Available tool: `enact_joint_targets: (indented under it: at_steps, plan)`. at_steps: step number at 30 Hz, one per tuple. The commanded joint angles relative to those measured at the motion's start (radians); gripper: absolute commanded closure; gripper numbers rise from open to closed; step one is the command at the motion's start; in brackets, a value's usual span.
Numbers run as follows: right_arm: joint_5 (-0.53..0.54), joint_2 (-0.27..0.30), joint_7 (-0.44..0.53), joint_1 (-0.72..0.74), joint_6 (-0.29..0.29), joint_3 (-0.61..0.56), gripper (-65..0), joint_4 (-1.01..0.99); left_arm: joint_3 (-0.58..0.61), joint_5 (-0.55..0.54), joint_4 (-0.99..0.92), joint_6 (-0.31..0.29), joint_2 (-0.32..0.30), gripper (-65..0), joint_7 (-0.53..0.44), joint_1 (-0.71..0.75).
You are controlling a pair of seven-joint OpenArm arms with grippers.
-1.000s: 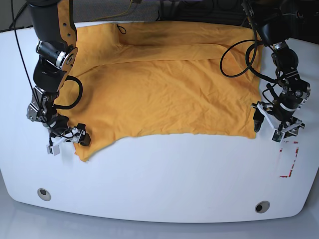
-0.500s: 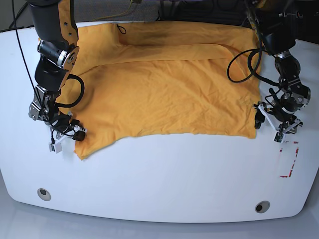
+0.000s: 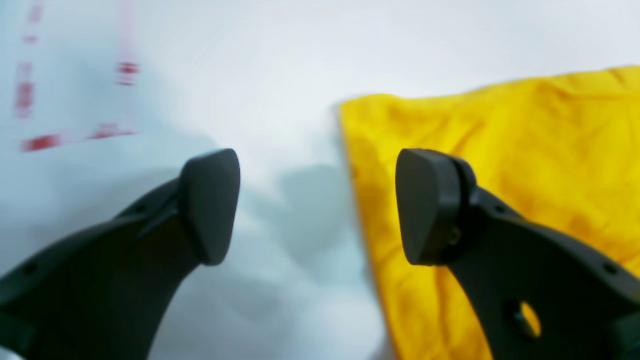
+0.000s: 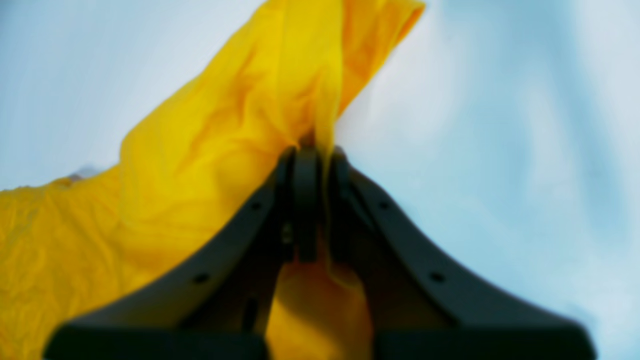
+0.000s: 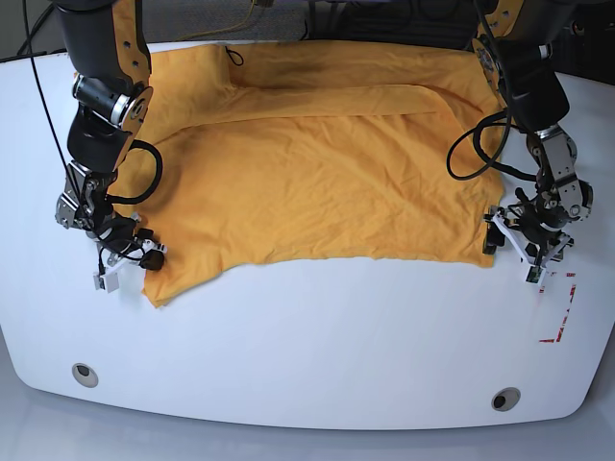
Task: Layout the t-shirt on the table in an organized manner, then fold the t-shirt properly
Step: 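Grasp the hem corners with both grippers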
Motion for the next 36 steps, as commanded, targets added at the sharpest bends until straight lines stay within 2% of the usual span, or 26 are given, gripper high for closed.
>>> enact_joint_targets:
  at_steps: [1,6,10,22,30,36]
  plan:
    - [-0.003,0.013,-0.004,0.021,0.006,-0.001,-3.8,0.014,0.001,-0.012,-0.014,-0.001,-0.016,-46.3,-0.024,-0.039]
    - [-0.003,0.015,-0.004,0.021,0.006,-0.001,-3.8,0.014,0.009,-0.012,-0.063,-0.001,-0.016,-46.3,-0.029,-0.051]
    - [-0.003,0.015,-0.004,0.021,0.006,-0.001,-3.8,0.014,0.069,-0.015,-0.096,-0.001,-0.016,-46.3,-0.029,-0.051]
    - [-0.003,0.015,-0.004,0.021,0.006,-0.001,-3.8,0.014,0.154,-0.017,-0.098,-0.001,-0.013,-46.3,-0.029,-0.046]
    - [-0.003,0.012,-0.043,0.016,0.006,-0.001,-3.8,0.069,0.127,-0.026,-0.067,-0.001,-0.012,-46.1,-0.029,-0.046]
    - [-0.003,0.004,-0.073,-0.034,0.006,-0.001,-3.8,0.184,0.072,-0.097,0.009,-0.001,-0.012,-46.1,-0.023,-0.036]
